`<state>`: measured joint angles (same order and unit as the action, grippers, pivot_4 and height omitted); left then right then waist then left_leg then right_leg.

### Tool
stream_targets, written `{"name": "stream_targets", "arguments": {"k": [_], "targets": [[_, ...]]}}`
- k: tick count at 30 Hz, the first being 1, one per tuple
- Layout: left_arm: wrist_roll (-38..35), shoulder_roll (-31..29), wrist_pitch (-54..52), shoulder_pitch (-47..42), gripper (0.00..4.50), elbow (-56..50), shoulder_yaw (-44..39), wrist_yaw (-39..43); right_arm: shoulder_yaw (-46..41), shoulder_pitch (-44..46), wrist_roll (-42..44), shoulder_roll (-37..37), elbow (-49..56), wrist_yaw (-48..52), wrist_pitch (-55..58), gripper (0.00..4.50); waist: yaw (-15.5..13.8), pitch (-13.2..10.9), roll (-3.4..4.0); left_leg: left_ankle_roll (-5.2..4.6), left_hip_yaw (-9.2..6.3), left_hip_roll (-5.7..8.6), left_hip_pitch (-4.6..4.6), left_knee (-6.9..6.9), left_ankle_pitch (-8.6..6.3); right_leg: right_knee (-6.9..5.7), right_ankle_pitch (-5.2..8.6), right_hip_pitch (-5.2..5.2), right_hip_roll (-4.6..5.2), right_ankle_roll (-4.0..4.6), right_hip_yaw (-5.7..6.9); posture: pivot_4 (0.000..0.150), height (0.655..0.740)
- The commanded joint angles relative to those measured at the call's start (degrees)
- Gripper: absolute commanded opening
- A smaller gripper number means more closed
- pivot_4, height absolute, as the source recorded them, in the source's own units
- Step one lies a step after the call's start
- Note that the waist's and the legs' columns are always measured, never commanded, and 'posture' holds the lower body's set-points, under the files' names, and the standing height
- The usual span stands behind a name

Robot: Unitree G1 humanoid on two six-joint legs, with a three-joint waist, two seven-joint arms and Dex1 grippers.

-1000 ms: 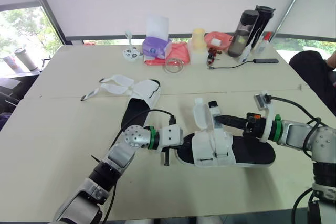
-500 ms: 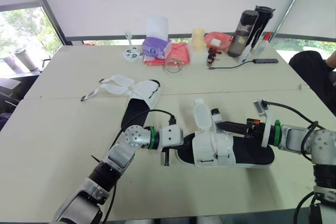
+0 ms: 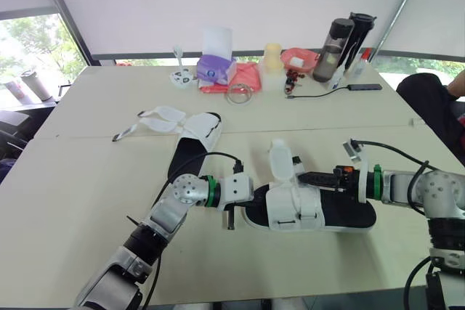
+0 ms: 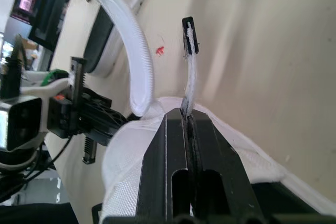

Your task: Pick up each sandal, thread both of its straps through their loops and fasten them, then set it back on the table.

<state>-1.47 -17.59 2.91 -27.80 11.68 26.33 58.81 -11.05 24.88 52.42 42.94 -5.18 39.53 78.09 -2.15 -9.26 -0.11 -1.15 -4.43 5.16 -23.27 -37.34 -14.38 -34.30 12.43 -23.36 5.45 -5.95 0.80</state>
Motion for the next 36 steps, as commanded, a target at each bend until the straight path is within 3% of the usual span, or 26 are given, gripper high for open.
{"name": "stream_targets", "arguments": {"k": [1,8,14,31,36], "targets": [[2.3,-0.5,-0.9,0.8,0.00,1.9,1.2,-0.2,0.1,-0.8,-3.2,1.2,-0.7,0.1,-2.1,0.97,0.0,0.0,0.00,0.00,0.00,0.00,-0.01,0.00,0.00,0.00,0.00,-0.01,0.00,0.00,0.00,0.150,0.7400],[2.4,-0.2,-0.8,0.8,0.00,1.9,1.3,0.0,-2.7,-0.1,-5.0,0.2,-2.0,1.7,-8.3,4.44,-0.1,0.0,0.02,0.00,0.00,0.02,-0.09,0.02,0.00,0.02,-0.06,-0.11,0.00,-0.11,0.00,0.150,0.7400],[2.4,-0.1,-0.8,0.8,0.00,1.9,1.3,0.2,-3.6,2.4,-7.9,0.3,-2.8,3.5,-16.6,4.44,-0.1,0.0,0.03,0.00,0.00,0.02,-0.09,0.02,0.00,0.01,-0.06,-0.10,-0.01,-0.11,0.01,0.150,0.7400],[2.3,0.0,-1.1,0.7,0.00,2.1,0.8,-0.2,9.8,5.0,-23.4,2.0,-2.2,9.1,-29.2,4.44,-0.1,0.0,0.04,0.00,0.01,0.03,-0.10,0.03,0.00,0.02,-0.04,-0.13,-0.01,-0.08,0.01,0.150,0.7400],[1.8,0.0,-1.3,0.8,0.00,1.5,0.2,-0.3,4.1,8.2,-20.3,0.0,-4.6,9.2,-28.7,4.44,-0.1,0.0,0.04,0.00,0.00,0.04,-0.09,0.03,0.00,0.02,-0.04,-0.12,0.00,-0.08,0.01,0.150,0.7400]]}}
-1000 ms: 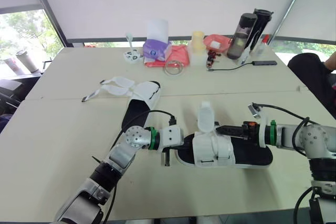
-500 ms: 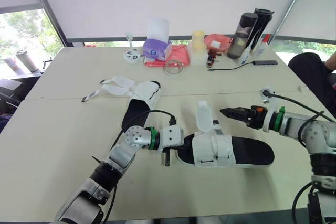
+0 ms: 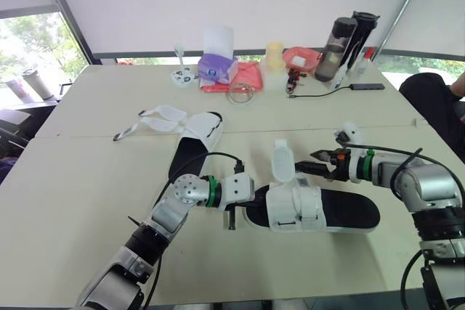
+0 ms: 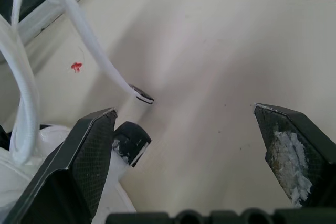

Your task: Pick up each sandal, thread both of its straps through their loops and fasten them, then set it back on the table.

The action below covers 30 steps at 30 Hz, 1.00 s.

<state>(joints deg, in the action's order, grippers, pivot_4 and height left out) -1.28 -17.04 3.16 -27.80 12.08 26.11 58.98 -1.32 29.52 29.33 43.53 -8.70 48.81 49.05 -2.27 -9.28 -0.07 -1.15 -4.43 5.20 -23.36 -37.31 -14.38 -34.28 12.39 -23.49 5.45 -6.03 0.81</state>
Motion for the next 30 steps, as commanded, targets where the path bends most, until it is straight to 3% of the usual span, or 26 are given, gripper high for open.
{"name": "stream_targets", "arguments": {"k": [1,9,16,30], "targets": [[1.0,-0.5,-1.9,0.8,0.00,0.5,0.1,-0.2,-7.4,4.8,4.3,-1.0,-1.7,-0.2,1.3,4.44,0.1,0.0,0.03,0.00,0.00,0.00,0.00,0.00,0.00,0.00,0.00,0.00,0.00,0.01,0.00,0.150,0.7400],[-6.9,-2.3,-11.6,1.3,0.00,-8.4,-2.5,4.4,-11.9,7.2,11.7,0.3,-0.6,4.5,10.1,4.44,0.1,-0.1,0.14,0.00,-0.01,-0.02,-0.07,0.22,0.00,-0.02,-0.06,-0.20,-0.02,-0.09,-0.01,0.150,0.7400],[-9.0,-5.5,-18.0,2.0,0.00,-11.9,-1.3,8.8,-7.9,6.5,13.1,-0.1,2.6,7.1,14.1,4.44,0.2,-0.2,0.24,0.01,0.05,-0.02,-0.38,0.24,0.00,-0.20,-0.08,-0.66,-0.01,-0.11,-0.08,0.150,0.7400],[-2.9,-6.4,-13.1,0.3,0.00,-8.0,2.2,9.0,-2.2,7.4,13.4,-1.5,3.0,10.3,14.9,4.44,0.1,-0.2,0.24,0.03,0.09,0.00,-0.39,0.15,0.01,-0.19,-0.06,-0.63,0.01,-0.04,-0.12,0.150,0.7400]]}}
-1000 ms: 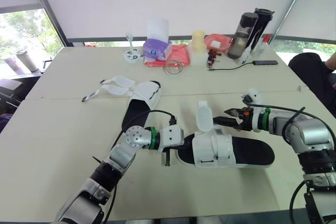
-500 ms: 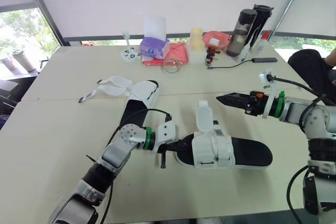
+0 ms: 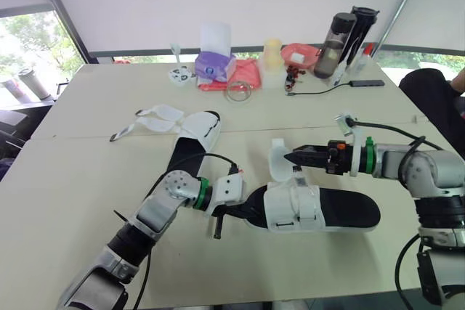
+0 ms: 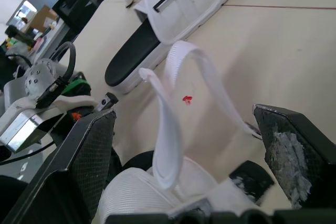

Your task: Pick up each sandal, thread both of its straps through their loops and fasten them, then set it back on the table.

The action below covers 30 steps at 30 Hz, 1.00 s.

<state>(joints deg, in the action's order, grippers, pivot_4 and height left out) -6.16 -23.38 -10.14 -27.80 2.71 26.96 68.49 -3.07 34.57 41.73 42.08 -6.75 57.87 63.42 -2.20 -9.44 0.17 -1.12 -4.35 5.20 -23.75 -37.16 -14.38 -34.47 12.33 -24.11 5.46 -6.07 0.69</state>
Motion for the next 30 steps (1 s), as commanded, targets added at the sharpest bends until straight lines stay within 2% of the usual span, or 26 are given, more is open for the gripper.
{"name": "stream_targets", "arguments": {"k": [1,7,8,10,15,17,18,21,25,27,30], "targets": [[2.0,0.1,0.3,0.3,0.00,1.4,1.4,-0.6,-0.4,2.8,1.3,-0.1,0.9,1.5,1.1,4.44,0.0,0.0,0.00,0.00,0.00,0.01,0.00,-0.01,0.00,0.00,0.00,0.01,0.00,0.00,0.00,0.150,0.7400],[2.3,0.5,0.8,0.5,0.00,1.6,1.2,-1.1,0.7,4.5,2.6,-0.5,1.3,3.2,4.1,4.44,-0.1,0.0,0.00,0.00,0.00,0.02,0.00,-0.05,0.00,0.00,-0.02,0.03,0.01,-0.03,0.00,0.150,0.7400],[2.3,0.7,1.0,0.6,0.00,1.7,1.2,-1.4,1.1,5.0,2.7,-1.0,1.0,3.4,4.5,4.21,-0.1,0.0,0.00,0.00,0.00,0.03,0.00,-0.05,0.00,0.01,-0.01,0.03,0.01,-0.02,0.00,0.150,0.7400],[2.4,0.9,1.2,0.7,0.00,1.8,1.0,-1.8,1.8,5.5,2.7,-1.5,0.9,3.5,4.9,3.61,0.0,0.0,0.00,0.00,0.00,0.04,0.00,-0.06,0.00,0.00,-0.02,0.03,0.03,-0.02,-0.01,0.150,0.7400],[2.6,1.4,1.9,0.8,0.00,2.3,0.9,-2.7,3.8,5.4,0.9,-1.8,0.7,3.5,3.6,1.11,-0.1,0.0,0.00,0.00,0.00,0.06,0.00,-0.09,0.00,0.00,-0.02,0.04,0.04,-0.03,0.00,0.150,0.7400],[2.6,1.5,2.2,0.8,0.00,2.6,0.8,-3.1,3.9,5.6,0.4,-2.5,-0.1,2.9,2.9,0.25,-0.1,0.0,0.00,0.00,0.00,0.07,0.00,-0.09,0.00,0.00,-0.03,0.04,0.05,-0.04,-0.01,0.150,0.7400],[2.6,1.6,2.3,0.8,0.00,2.7,0.8,-3.3,3.5,5.7,0.2,-3.0,-0.5,2.2,2.4,0.06,-0.1,0.0,0.00,0.00,0.00,0.07,0.00,-0.10,0.00,-0.01,-0.03,0.04,0.04,-0.05,-0.01,0.150,0.7400],[2.5,1.7,2.4,0.8,0.00,3.0,0.8,-3.6,0.0,6.1,-0.3,-5.7,-1.4,-1.5,-0.8,0.06,0.0,0.0,-0.01,0.00,0.00,0.07,0.01,-0.10,0.00,-0.04,-0.03,0.03,0.04,-0.05,-0.01,0.150,0.7400],[2.4,1.4,2.2,1.2,0.00,3.1,0.6,-3.9,-5.7,3.3,0.2,-8.6,7.2,-5.6,-8.8,0.06,-0.1,0.0,0.00,0.03,0.01,0.07,0.01,-0.11,0.02,-0.11,-0.04,-0.01,0.03,-0.06,-0.03,0.150,0.7400],[2.4,1.3,2.1,1.3,0.00,2.9,0.5,-4.0,-5.2,0.6,-1.0,-8.4,12.3,-6.1,-12.2,0.06,-0.1,0.0,0.00,0.03,0.01,0.08,0.00,-0.10,0.02,-0.19,-0.05,-0.06,0.03,-0.08,-0.04,0.150,0.7400],[2.3,1.3,1.9,1.5,0.00,2.9,0.4,-3.9,1.2,-8.0,-11.2,-2.9,24.7,-3.2,-25.3,0.06,-0.2,0.0,0.00,0.03,0.02,0.10,-0.03,-0.10,0.02,-0.32,-0.05,-0.17,0.04,-0.10,-0.04,0.150,0.7400]]}}
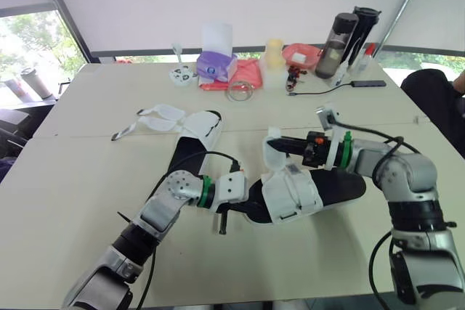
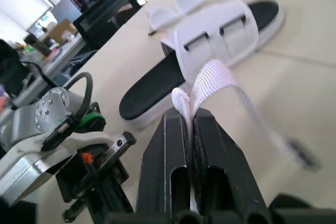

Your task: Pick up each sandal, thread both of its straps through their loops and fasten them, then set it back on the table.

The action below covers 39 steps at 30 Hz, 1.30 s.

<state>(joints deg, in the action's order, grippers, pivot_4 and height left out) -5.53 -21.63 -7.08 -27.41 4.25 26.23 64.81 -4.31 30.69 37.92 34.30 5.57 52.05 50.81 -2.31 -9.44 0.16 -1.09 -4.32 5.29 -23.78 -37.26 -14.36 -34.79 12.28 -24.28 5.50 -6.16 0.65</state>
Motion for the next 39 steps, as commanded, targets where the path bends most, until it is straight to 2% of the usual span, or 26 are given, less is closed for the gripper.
{"name": "stream_targets", "arguments": {"k": [1,3,6,11,14,16,22,29,39], "targets": [[1.6,-0.6,-1.1,1.1,0.00,1.3,1.0,-0.2,4.1,-7.2,-10.9,7.3,15.4,4.4,-18.0,0.06,-0.1,0.0,-0.01,0.00,0.01,0.05,-0.03,0.02,0.00,-0.08,0.02,-0.06,0.04,-0.03,0.00,0.150,0.7400],[1.6,-0.7,-1.0,1.2,0.00,1.4,1.0,0.0,5.7,-11.4,-16.4,10.7,18.1,6.6,-27.3,0.06,0.2,0.0,-0.02,0.00,0.06,0.07,-0.01,-0.01,0.00,-0.19,0.11,-0.08,0.02,-0.14,0.00,0.150,0.7400],[1.5,-0.7,-1.1,1.0,0.00,1.5,1.1,0.3,7.2,-13.7,-23.8,13.0,16.3,7.2,-39.7,0.06,0.5,0.0,-0.05,0.00,0.25,0.03,0.17,0.00,0.00,-0.31,0.11,-0.03,0.00,-0.15,-0.11,0.150,0.7400],[1.7,-0.4,-0.7,0.6,0.00,1.9,1.4,0.4,9.6,-12.9,-38.2,15.2,6.9,5.0,-67.6,0.06,0.7,-0.1,-0.10,0.03,0.35,-0.05,0.40,-0.04,0.02,-0.32,0.14,0.19,-0.07,-0.14,-0.17,0.150,0.7400],[1.6,-0.4,-0.7,0.6,0.00,1.8,1.3,0.4,9.9,-11.7,-47.5,17.6,-0.1,0.4,-86.6,0.06,0.7,-0.1,-0.10,0.04,0.38,-0.05,0.41,-0.05,0.03,-0.32,0.13,0.19,-0.16,-0.14,-0.20,0.150,0.7400],[1.6,-0.3,-0.9,0.6,0.00,1.6,1.3,0.3,9.4,-10.6,-51.0,18.4,-4.4,-2.8,-94.0,0.06,0.7,-0.1,-0.10,0.05,0.43,-0.05,0.41,-0.05,0.04,-0.32,0.13,0.18,-0.20,-0.15,-0.25,0.150,0.7400],[1.6,-0.2,-0.9,0.6,0.00,1.7,1.2,0.2,9.9,-8.7,-54.8,19.0,-9.5,-7.4,-102.2,0.06,0.7,-0.1,-0.10,0.07,0.46,-0.09,0.44,-0.04,0.06,-0.34,0.22,0.18,-0.26,0.04,-0.36,0.150,0.7400],[1.6,0.1,-0.7,0.3,0.00,2.1,1.3,0.2,8.4,-4.1,-63.0,16.9,-16.0,-19.1,-122.0,0.06,0.8,-0.1,-0.10,0.07,0.52,-0.09,0.47,-0.05,0.06,-0.39,0.23,0.18,-0.30,0.07,-0.42,0.150,0.7400],[1.6,0.4,-0.7,0.2,0.00,2.3,1.3,0.4,3.0,-4.2,-73.4,15.0,-17.9,-30.8,-126.9,0.06,0.7,-0.1,-0.09,0.12,0.55,-0.09,0.51,-0.06,0.10,-0.45,0.24,0.19,-0.39,0.11,-0.54,0.150,0.7400]]}}
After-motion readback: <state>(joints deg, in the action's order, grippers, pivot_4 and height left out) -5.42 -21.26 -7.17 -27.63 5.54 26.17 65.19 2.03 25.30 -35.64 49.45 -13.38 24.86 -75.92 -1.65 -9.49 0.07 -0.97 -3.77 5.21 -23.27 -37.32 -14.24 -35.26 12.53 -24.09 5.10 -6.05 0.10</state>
